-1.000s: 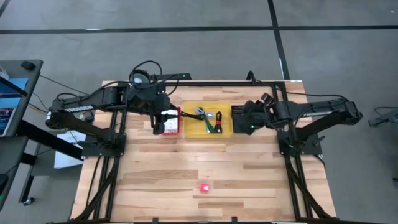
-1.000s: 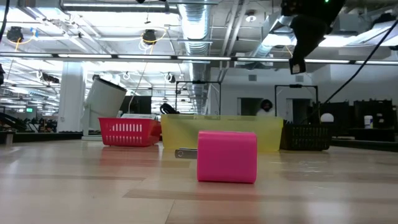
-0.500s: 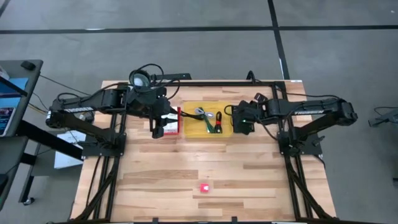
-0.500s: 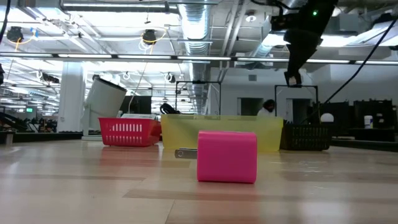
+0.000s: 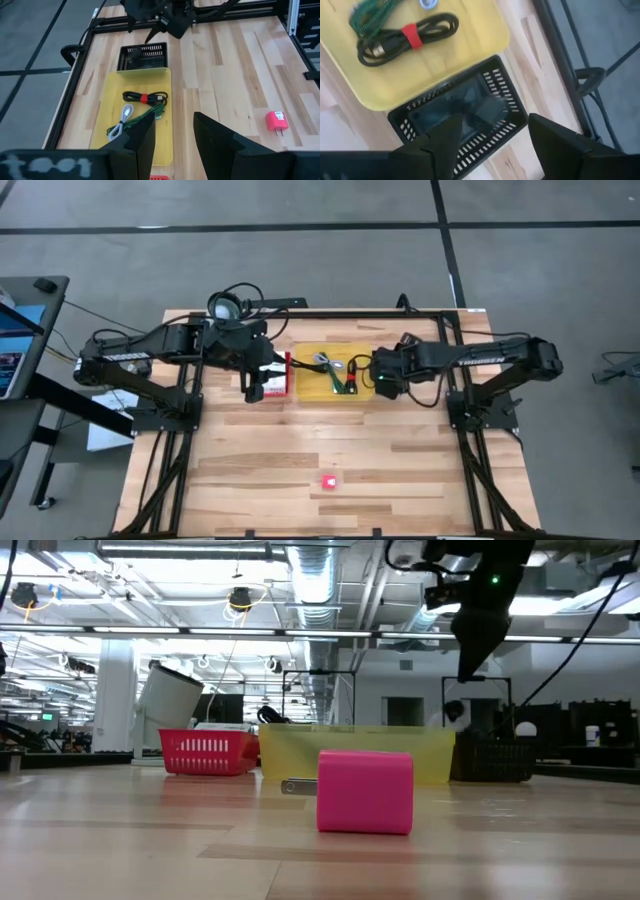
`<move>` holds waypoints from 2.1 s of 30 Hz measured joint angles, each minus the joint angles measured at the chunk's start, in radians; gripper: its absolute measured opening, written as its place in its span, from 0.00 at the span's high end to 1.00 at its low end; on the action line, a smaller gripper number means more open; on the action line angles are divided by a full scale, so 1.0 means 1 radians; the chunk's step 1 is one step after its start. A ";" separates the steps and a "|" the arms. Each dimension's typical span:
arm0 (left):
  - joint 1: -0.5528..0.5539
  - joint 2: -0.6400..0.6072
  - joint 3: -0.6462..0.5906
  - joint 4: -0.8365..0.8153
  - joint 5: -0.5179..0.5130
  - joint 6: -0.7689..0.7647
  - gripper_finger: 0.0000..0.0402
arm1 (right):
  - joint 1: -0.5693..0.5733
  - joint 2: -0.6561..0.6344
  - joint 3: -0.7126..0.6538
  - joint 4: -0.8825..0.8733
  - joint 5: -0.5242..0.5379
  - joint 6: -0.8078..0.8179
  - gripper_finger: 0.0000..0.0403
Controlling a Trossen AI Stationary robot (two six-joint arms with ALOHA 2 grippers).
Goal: Pick and place items into bin
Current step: Put the pink charger adapter into the black bin
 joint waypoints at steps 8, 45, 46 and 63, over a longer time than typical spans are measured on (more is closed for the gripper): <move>0.000 0.000 0.000 0.000 -0.003 0.000 0.69 | 0.000 0.029 0.000 -0.007 0.001 -0.008 0.43; 0.000 -0.059 -0.339 0.017 -0.075 -0.145 0.69 | 0.581 -0.025 -0.073 0.623 -0.135 0.148 0.43; 0.000 -0.073 -0.379 0.067 -0.075 -0.153 0.69 | 0.594 -0.013 -0.081 0.661 -0.113 0.147 0.43; -0.054 -0.332 -0.892 0.686 -0.070 -0.269 0.69 | 0.688 0.349 -0.104 1.191 0.042 0.000 0.43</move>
